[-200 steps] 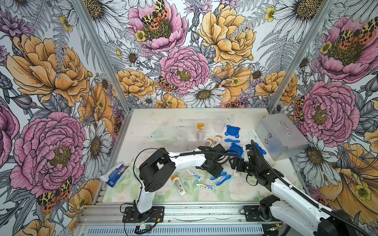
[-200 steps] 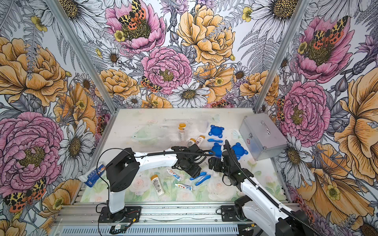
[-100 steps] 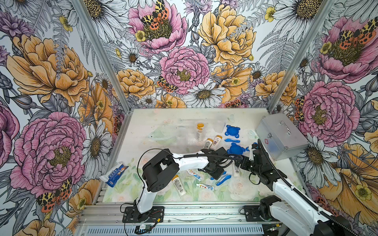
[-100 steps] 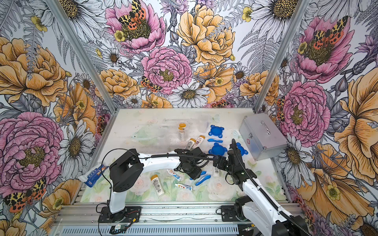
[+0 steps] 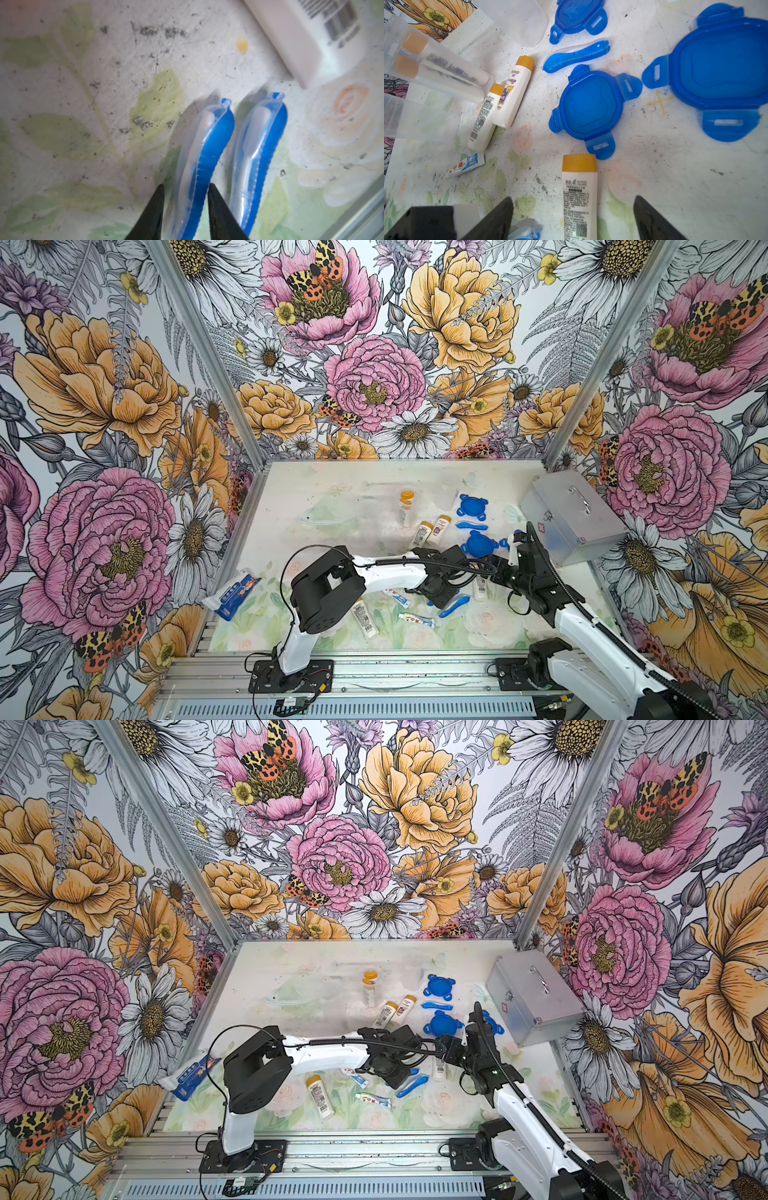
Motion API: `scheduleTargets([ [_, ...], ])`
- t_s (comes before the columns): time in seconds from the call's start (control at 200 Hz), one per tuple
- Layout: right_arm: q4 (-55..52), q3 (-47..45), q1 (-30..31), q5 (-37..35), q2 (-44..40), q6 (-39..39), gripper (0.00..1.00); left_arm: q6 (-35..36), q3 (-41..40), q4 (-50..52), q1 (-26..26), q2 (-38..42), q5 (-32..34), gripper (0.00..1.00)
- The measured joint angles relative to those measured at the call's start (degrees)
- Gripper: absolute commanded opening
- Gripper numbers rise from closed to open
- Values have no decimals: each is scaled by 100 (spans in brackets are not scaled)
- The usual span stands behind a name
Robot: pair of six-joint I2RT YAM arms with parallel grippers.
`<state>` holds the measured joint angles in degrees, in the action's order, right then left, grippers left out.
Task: Pack away toiletry kits
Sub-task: Pick up the toiletry item from the center of the board.
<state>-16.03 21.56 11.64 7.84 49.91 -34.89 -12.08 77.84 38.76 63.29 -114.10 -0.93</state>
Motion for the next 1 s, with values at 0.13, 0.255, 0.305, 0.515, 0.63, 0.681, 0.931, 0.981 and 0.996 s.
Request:
scheduleTargets([
  [0.13, 0, 0, -11, 24, -2, 2, 89, 31, 0, 46, 35, 0, 160, 27],
  [0.255, 0, 0, -26, 52, 0, 0, 89, 52, 26, 133, 72, -15, 341, 25],
  [0.305, 0, 0, -46, 68, 4, 0, 89, 55, 63, 188, 74, -39, 417, 24],
  [0.515, 0, 0, -48, 203, 122, 9, 89, -24, 35, 205, -101, 2, 420, 13],
  [0.63, 2, 2, -48, 400, 162, 107, 88, -186, -365, 107, -658, 352, 262, 9],
  [0.681, -2, 28, -48, 527, 264, 157, 88, -234, -492, 109, -929, 588, 262, 9],
  [0.931, 219, 741, 592, 1073, 1027, 168, 88, -256, -920, -544, -1403, 1882, 256, 8],
  [0.981, 450, 903, 804, 1204, 1211, 94, 88, -251, -1067, -710, -1403, 2059, 238, 8],
  [0.996, 529, 938, 859, 1244, 1252, 70, 88, -251, -1110, -761, -1403, 2098, 236, 9],
])
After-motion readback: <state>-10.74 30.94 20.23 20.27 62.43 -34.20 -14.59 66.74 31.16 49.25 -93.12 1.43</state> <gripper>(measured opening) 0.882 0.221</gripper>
